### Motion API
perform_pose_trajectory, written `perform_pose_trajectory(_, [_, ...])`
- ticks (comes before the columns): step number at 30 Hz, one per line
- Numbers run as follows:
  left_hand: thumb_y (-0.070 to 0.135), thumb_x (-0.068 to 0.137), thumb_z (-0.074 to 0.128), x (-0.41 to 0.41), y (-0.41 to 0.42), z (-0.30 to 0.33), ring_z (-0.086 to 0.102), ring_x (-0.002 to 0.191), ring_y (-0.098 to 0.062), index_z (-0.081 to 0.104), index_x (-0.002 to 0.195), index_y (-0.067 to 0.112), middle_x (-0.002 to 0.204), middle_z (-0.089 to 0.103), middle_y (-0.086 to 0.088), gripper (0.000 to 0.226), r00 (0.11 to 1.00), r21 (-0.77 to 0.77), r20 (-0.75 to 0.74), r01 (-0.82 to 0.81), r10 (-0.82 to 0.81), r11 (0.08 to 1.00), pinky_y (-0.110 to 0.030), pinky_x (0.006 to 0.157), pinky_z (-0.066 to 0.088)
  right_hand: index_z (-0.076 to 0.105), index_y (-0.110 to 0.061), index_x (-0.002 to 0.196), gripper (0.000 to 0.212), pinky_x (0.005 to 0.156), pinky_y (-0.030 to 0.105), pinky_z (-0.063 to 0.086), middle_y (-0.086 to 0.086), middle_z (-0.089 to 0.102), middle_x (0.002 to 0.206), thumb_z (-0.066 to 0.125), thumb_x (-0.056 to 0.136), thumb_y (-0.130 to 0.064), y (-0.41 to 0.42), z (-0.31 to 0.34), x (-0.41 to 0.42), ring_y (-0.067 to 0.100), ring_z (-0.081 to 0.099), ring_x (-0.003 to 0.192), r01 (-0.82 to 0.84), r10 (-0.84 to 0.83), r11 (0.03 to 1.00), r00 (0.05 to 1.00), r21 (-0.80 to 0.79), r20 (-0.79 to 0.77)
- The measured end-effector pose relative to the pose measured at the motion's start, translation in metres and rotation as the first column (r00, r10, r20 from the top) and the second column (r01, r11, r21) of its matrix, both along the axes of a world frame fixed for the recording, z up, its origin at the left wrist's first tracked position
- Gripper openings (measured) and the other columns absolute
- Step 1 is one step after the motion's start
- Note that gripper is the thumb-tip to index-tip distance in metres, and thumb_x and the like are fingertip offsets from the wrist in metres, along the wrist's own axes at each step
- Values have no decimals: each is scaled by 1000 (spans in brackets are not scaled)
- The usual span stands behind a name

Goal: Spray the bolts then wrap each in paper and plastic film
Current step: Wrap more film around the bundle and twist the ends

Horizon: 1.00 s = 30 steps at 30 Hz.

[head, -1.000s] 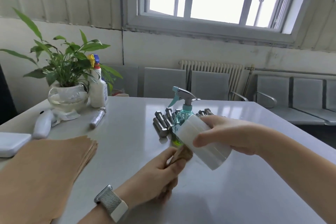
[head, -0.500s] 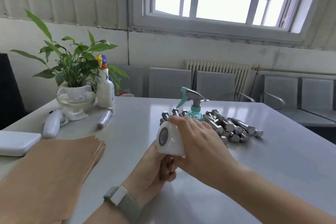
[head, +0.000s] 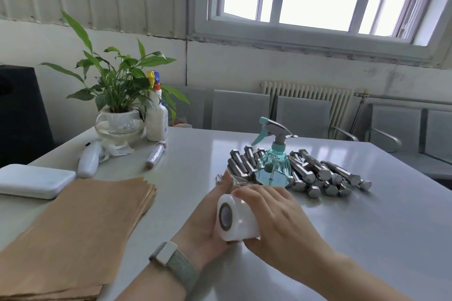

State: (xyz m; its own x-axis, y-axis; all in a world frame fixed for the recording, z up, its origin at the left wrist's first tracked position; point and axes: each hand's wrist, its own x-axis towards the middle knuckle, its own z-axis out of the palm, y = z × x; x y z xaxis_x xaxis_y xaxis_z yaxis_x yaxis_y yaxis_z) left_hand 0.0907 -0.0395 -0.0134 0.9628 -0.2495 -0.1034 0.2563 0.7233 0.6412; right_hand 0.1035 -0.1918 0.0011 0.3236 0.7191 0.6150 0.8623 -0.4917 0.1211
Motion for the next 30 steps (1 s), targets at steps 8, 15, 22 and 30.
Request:
perform_pose_trajectory(8, [62, 75, 59, 8, 4, -2, 55, 76, -26, 60, 120, 11, 79, 56, -11, 68, 942, -31, -203, -277, 265, 960, -39, 75, 48, 55, -18, 121, 60, 88, 37, 44, -1, 46, 117, 77, 69, -37, 4, -20, -5, 22, 52, 104, 9, -8, 1000, 996, -15, 89])
perform_pose_trajectory(15, [68, 88, 42, 9, 9, -4, 71, 83, -29, 68, 116, 10, 91, 72, -15, 70, 929, -111, -178, -348, 326, 931, -43, 70, 60, 52, -11, 119, 44, 96, 41, 45, 11, 62, 114, 70, 79, -5, 7, -28, 5, 31, 60, 102, -100, 72, 990, 965, 101, 254])
perform_pose_trajectory(22, [65, 94, 33, 6, 11, 4, 66, 111, -34, 52, 130, 10, 122, 67, -18, 68, 956, -302, -77, -294, 284, 907, -51, 94, 48, 50, -8, 119, 50, 91, 42, 47, 12, 67, 112, 80, 80, -15, 13, -26, 10, 30, 63, 101, -200, 105, 931, 947, 305, 303])
perform_pose_trajectory(30, [60, 96, 38, 6, 13, 2, 70, 87, -23, 57, 129, 13, 97, 71, -6, 61, 943, -391, -18, -313, 333, 865, -42, 88, 53, 47, -8, 120, 44, 90, 38, 48, 5, 55, 117, 71, 89, -27, 19, -29, 1, 24, 61, 104, -184, 116, 862, 979, 473, 170])
